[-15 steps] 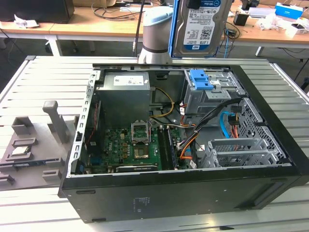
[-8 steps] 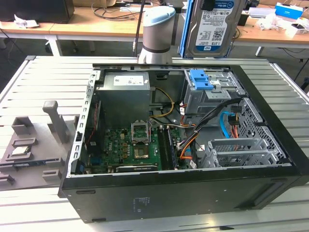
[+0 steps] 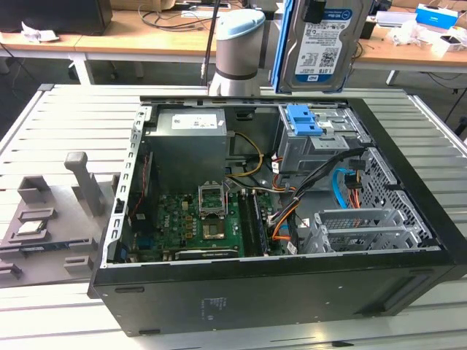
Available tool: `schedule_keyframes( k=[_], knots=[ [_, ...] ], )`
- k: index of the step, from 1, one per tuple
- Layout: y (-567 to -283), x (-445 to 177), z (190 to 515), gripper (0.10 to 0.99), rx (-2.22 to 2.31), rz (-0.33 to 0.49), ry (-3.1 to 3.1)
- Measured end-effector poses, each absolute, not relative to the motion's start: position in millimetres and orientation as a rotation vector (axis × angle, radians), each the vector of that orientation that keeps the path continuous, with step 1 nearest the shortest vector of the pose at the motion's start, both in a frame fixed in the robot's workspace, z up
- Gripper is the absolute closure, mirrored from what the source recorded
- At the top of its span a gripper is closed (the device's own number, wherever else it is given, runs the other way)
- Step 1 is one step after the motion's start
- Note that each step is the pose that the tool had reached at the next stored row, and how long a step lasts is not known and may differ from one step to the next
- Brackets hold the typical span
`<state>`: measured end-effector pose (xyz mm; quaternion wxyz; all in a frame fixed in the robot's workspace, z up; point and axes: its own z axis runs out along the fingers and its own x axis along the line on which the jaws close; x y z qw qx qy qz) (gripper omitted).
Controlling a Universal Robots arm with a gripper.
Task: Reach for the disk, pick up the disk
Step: 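Pick up the disk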
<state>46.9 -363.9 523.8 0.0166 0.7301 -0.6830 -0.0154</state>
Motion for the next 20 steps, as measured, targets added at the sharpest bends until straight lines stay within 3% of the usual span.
schedule_keyframes(
  k=[20],
  knots=[
    [-395, 47, 524, 0.718, 2.27, -0.048, -2.124]
  ],
)
